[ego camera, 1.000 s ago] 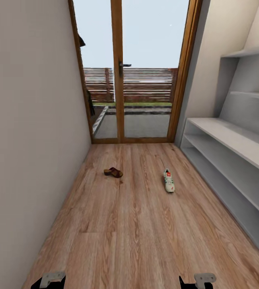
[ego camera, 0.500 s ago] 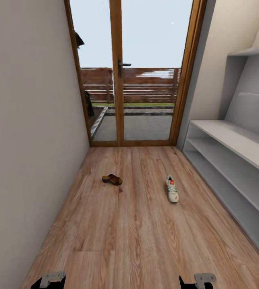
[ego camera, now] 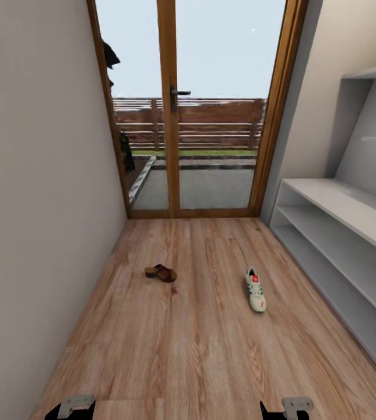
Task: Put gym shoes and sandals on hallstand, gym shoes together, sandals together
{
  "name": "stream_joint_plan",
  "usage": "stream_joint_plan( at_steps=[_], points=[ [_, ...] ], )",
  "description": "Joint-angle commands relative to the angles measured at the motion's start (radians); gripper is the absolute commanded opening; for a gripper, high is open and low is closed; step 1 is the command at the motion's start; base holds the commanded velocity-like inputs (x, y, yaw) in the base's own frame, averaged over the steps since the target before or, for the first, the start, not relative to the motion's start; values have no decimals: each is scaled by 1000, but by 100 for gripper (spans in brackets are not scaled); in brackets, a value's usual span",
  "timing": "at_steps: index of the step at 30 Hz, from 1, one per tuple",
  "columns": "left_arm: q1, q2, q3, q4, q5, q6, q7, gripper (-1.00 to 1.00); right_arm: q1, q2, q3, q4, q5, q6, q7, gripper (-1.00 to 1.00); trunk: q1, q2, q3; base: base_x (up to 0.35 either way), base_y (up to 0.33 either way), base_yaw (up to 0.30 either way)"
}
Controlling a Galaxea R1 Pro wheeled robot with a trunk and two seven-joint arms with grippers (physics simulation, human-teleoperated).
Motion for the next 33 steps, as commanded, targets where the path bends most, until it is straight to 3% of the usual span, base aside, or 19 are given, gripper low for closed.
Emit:
stream_joint_plan(
  at_steps=[1, 33],
  points=[
    [-1, 0, 3, 1, 3, -3, -1, 100, 0, 0, 0, 1, 0, -3, 1, 100, 0, 0, -1, 339, 0, 0],
    [-1, 0, 2, 1, 2, -3, -1, 100, -1, 0, 0, 1, 0, -3, 1, 100, 0, 0, -1, 339, 76, 0]
  ],
)
